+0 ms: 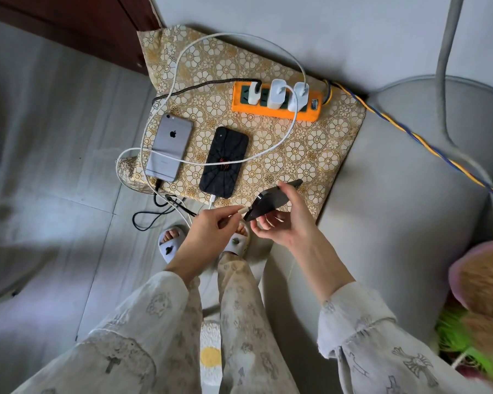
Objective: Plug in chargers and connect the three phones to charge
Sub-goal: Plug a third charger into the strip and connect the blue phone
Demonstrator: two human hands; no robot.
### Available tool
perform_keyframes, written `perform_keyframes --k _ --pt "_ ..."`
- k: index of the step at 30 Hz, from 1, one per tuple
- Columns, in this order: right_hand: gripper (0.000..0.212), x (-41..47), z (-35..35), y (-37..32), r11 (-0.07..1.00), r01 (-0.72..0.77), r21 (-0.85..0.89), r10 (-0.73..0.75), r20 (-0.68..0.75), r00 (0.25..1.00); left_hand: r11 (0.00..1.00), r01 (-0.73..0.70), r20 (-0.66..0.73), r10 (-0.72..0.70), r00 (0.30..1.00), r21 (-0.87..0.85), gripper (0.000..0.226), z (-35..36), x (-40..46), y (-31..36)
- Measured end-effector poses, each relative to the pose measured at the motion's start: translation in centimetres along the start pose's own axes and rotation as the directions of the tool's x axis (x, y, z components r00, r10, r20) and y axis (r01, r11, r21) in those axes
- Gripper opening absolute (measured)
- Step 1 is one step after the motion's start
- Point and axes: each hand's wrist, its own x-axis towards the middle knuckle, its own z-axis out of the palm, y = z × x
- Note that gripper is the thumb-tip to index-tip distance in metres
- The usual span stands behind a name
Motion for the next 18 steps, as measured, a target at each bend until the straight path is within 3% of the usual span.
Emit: perform_keyframes --k 9,18 --pt "0.030 0.0 0.8 1.3 0.978 0.144 -0.153 -0.158 -0.082 0.984 0.914 -0.174 -0.035 0.201 0.979 0.366 0.020 -0.1 -0.6 0.1" --pt "0.029 0.1 0.7 2.1 0.965 0.138 -0.224 -0.167 -0.115 0.979 0.915 -0.098 -0.067 0.135 0.989 0.391 0.020 0.5 -1.0 -1.5"
